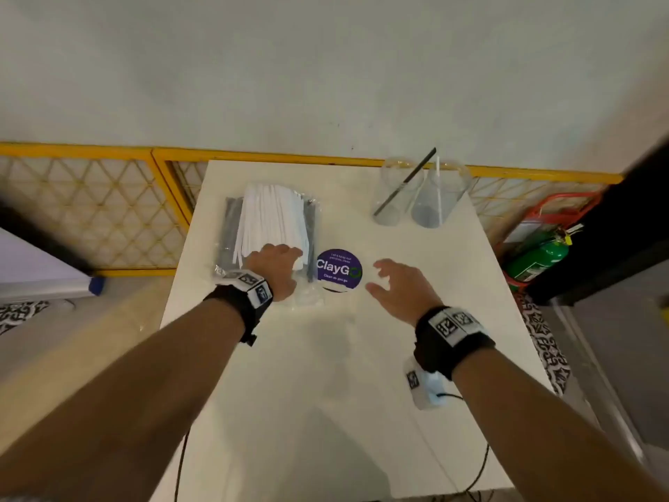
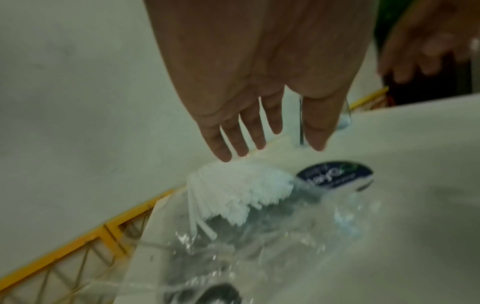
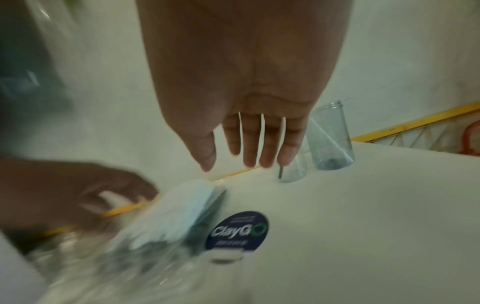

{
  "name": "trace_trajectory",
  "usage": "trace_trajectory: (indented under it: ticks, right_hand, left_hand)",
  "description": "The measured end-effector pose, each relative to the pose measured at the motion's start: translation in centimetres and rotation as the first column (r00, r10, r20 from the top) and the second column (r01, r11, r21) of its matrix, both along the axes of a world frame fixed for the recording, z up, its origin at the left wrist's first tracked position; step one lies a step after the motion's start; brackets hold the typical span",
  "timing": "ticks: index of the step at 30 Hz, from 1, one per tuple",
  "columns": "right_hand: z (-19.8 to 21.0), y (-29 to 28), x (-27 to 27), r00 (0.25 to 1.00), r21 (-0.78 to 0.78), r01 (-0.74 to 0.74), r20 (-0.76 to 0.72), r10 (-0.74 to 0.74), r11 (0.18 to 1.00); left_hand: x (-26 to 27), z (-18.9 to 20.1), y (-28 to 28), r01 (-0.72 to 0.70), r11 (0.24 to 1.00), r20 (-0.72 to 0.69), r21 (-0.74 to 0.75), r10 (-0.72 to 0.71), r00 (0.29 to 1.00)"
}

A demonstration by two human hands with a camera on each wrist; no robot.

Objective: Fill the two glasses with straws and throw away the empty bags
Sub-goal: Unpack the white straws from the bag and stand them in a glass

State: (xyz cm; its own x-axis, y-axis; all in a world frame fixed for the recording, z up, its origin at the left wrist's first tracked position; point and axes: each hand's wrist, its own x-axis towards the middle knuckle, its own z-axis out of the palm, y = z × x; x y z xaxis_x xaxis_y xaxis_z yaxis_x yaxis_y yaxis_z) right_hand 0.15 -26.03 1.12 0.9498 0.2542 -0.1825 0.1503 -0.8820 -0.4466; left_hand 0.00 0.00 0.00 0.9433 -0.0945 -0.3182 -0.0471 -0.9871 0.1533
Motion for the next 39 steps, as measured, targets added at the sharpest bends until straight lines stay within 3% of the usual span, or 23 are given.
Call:
trace_trajectory:
  ticks: [3, 5, 9, 12, 17, 20, 23, 26, 32, 36, 39]
  right_hand:
    - [0.6, -0.8, 5.9, 0.991, -0.102, 0.125, 0.069, -0.118, 0.987]
    - [1.3, -1.9, 9.9, 0.975, -0.16, 0.205, 0.122, -0.187, 0.966]
    - [1.3, -4.2, 16.0, 0.93, -0.222, 0.337, 0.228, -0.287, 0.915]
    - [0.7, -5.6, 18.9, 0.9, -0.249, 0.404, 0.28, -0.334, 0.88]
    - [-0.4, -6.7, 21.8, 0.919, -0.398, 0.394, 0.203, -0.339, 0.829]
    - [-0.6, -6.9, 22.6, 0.925, -0.482, 0.368, 0.279, -0.259, 0.795]
    - [-0.3, -7.0, 22.5, 0.934, -0.535, 0.328, 0.31, -0.18, 0.779]
    - [-0.1, -6.9, 21.1, 0.938, -0.504, 0.3, 0.311, -0.154, 0.81]
    - [0.7, -5.4, 14.5, 0.932, -0.368, 0.251, 0.341, -0.121, 0.895]
    - [0.4, -3.1, 9.3, 0.926, -0.3, 0.185, 0.373, -0.064, 0.936]
    - [0.3, -1.0, 5.0, 0.946, -0.252, 0.132, 0.322, -0.046, 0.959]
  left_hand:
    - [1.1, -2.4, 0.4, 0.056, 0.979, -0.13, 0.196, -0.03, 0.991]
    - [1.2, -4.2, 0.2, 0.047, 0.972, -0.198, 0.229, -0.001, 0.98]
    - [1.8, -5.3, 0.1, 0.009, 0.986, -0.124, 0.166, 0.012, 0.992]
    - [2.6, -4.5, 0.3, 0.027, 0.991, -0.149, 0.13, -0.007, 0.989]
    - [3.5, -3.5, 1.2, -0.022, 0.998, -0.163, 0.054, 0.03, 0.986]
    - [4.0, -3.3, 2.1, -0.081, 0.996, -0.124, -0.025, 0.078, 0.989]
    - [4.2, -2.7, 2.4, -0.147, 0.985, -0.022, -0.089, 0.145, 0.989]
    - [4.3, -1.7, 2.1, -0.125, 0.982, 0.185, -0.144, 0.151, 0.971]
    - [3.8, 0.7, 1.5, -0.04, 0.98, 0.543, -0.195, 0.142, 0.828]
    - [1.4, 2.2, 0.3, -0.054, 0.963, 0.589, -0.263, 0.205, 0.781]
    - [-2.1, 2.0, -1.2, -0.055, 0.962, 0.503, -0.267, 0.188, 0.843]
